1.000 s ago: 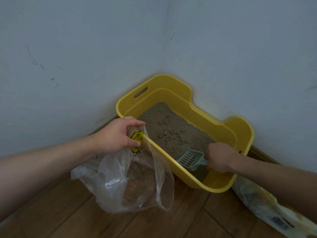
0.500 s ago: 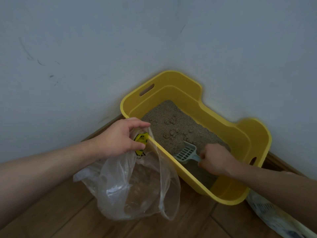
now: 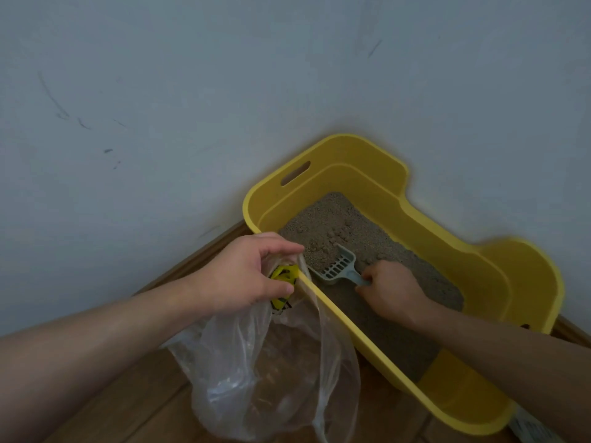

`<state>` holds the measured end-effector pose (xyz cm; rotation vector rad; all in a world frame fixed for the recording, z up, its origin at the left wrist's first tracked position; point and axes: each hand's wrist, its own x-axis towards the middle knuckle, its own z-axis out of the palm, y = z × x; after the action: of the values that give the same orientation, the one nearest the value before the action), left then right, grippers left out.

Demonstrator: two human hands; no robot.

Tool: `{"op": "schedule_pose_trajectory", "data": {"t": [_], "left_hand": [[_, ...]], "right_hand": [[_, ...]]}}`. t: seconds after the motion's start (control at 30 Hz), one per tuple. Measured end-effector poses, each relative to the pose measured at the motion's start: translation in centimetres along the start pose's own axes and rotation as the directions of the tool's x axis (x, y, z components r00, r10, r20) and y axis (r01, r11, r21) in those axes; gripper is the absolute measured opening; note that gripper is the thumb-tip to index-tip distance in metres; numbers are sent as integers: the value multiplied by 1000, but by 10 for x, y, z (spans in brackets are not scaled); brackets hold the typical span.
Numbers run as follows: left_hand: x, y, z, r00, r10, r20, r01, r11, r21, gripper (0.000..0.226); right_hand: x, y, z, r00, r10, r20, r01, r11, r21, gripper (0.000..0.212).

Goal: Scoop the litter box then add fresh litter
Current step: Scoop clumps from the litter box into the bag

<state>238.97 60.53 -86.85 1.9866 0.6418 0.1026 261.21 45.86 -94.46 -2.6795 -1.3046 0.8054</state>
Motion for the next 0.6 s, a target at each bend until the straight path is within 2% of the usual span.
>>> {"op": "schedule_pose_trajectory", "data": {"t": [0.3, 0.6], "left_hand": [[4, 4, -2, 1000, -3, 28, 2, 999, 42, 52], [7, 5, -2, 999, -6, 51, 5, 1000, 9, 50]], "right_hand": [[37, -27, 2, 997, -38, -66, 41, 998, 38, 16], [45, -33, 15, 995, -43, -95, 41, 999, -22, 10]]}}
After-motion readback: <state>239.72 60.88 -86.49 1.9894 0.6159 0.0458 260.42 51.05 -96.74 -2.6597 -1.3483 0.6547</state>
